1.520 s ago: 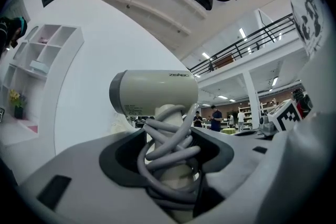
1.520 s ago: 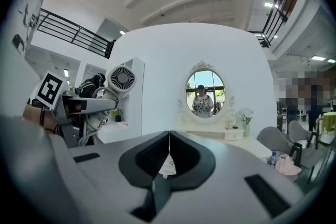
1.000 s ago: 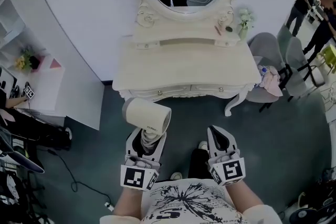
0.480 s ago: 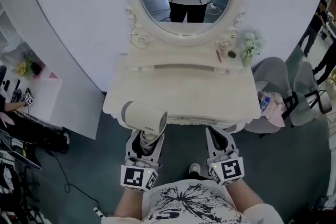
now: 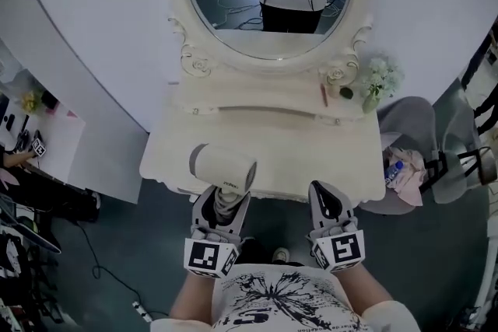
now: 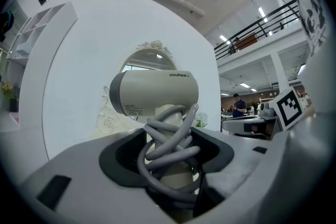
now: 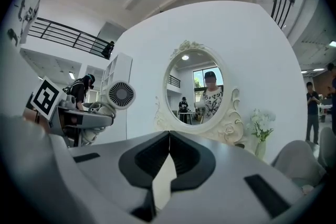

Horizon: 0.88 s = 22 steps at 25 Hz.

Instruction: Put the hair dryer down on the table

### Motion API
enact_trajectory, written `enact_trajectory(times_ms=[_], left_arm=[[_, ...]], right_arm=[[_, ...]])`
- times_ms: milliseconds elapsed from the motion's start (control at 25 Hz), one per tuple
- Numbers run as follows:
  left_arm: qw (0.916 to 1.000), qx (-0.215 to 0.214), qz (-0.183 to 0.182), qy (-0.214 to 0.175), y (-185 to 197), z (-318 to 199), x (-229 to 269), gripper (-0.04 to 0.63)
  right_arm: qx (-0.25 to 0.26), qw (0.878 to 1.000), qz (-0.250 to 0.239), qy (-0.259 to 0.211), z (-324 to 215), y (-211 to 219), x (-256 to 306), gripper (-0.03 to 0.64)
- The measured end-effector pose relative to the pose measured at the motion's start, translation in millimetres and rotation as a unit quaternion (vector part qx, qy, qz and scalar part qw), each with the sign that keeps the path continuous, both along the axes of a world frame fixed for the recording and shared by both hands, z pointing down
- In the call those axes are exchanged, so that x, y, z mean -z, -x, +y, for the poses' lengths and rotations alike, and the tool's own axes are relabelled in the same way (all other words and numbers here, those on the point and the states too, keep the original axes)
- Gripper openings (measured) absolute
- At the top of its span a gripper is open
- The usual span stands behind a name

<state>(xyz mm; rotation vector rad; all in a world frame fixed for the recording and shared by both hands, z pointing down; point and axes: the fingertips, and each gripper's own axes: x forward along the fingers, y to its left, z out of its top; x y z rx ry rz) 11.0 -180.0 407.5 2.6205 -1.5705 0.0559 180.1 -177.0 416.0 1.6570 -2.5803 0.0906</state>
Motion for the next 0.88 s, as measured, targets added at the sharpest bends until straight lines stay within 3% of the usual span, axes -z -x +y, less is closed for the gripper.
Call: enact_trajectory(times_ms=[360,520,720,880], left_arm=[[0.9986,-0.031,-0.010,0.043,4.4,-98.1,-37.9,0.259],[0.9953,-0.056,-0.034,0.071,9.2,-140.2,-66.4,0.259],[0.9846,-0.093,-0.087,0.120,14.7,-177.0,-121.4,0.259],[0.9691,-0.134,-0.102,0.180,11.2,-189.0,-166.8,0.259]], right_arm=[[-0.011,1.000,0.012,0.024,-80.3,13.2,-18.5,0.018],[-0.030,0.999,0.008,0.034,-118.4,20.9,-27.4,0.018],[-0.038,0.998,0.013,0.049,-154.2,35.7,-44.4,0.018],[-0.050,0.996,0.009,0.076,-169.9,41.8,-68.9,0.018]])
